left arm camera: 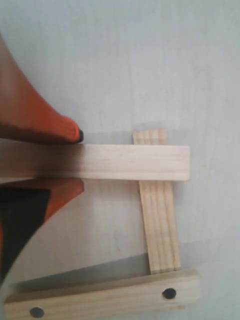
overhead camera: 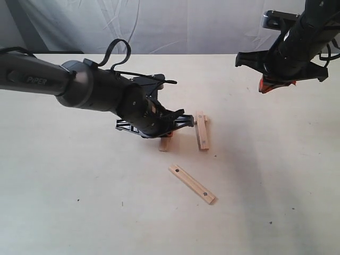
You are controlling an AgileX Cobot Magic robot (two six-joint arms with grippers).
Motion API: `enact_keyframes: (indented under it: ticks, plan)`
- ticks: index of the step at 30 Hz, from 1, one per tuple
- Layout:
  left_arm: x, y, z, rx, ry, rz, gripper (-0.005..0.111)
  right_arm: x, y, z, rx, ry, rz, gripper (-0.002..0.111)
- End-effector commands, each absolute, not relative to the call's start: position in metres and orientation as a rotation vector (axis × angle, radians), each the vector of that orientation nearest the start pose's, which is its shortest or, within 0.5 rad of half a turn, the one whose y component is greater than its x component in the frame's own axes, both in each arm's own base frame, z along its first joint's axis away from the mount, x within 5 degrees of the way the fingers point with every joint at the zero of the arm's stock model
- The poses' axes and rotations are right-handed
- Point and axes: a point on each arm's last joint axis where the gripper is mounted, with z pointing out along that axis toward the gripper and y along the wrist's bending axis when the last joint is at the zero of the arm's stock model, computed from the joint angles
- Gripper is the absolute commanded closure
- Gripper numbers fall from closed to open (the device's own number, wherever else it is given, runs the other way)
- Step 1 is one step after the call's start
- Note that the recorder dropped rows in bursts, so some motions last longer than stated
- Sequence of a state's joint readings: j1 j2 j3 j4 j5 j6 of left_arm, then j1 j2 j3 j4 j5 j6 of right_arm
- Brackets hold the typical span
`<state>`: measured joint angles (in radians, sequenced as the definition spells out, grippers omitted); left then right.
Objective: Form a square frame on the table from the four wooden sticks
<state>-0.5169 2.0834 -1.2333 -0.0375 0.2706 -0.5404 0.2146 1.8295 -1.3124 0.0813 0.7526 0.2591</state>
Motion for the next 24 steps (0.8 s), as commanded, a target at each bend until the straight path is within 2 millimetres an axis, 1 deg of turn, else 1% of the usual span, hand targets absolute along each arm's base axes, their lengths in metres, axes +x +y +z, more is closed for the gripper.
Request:
enact_keyframes:
  ticks: [1,9,11,15,17,19,21,24]
  plan:
    - [0.361,-0.21,0.112,-0.084,2.648,-0.41,0.107,0.37,0.084,0.22,0.12,2.773,0.211,0.108]
    - [0.361,-0.21,0.113,-0.092,2.648,-0.414,0.105,0.37,0.084,0.219,0.105,2.779,0.208,0.108]
    - [0.362,-0.209,0.113,-0.095,2.65,-0.413,0.099,0.37,0.084,0.219,0.105,2.779,0.208,0.108]
    - [0.362,-0.209,0.116,-0.092,2.64,-0.417,0.08,0.37,0.084,0.219,0.105,2.779,0.208,0.108]
    - [0.362,-0.209,0.12,-0.089,2.631,-0.422,0.073,0.37,0.084,0.219,0.105,2.779,0.208,0.108]
    - [0.363,-0.208,0.128,-0.093,2.611,-0.433,0.068,0.369,0.084,0.219,0.105,2.783,0.207,0.108]
    - [0.363,-0.204,0.141,-0.103,2.591,-0.442,0.066,0.369,0.084,0.219,0.106,2.79,0.208,0.108]
    - [0.365,-0.188,0.163,-0.135,2.583,-0.425,0.066,0.367,0.083,0.223,0.105,2.791,0.209,0.108]
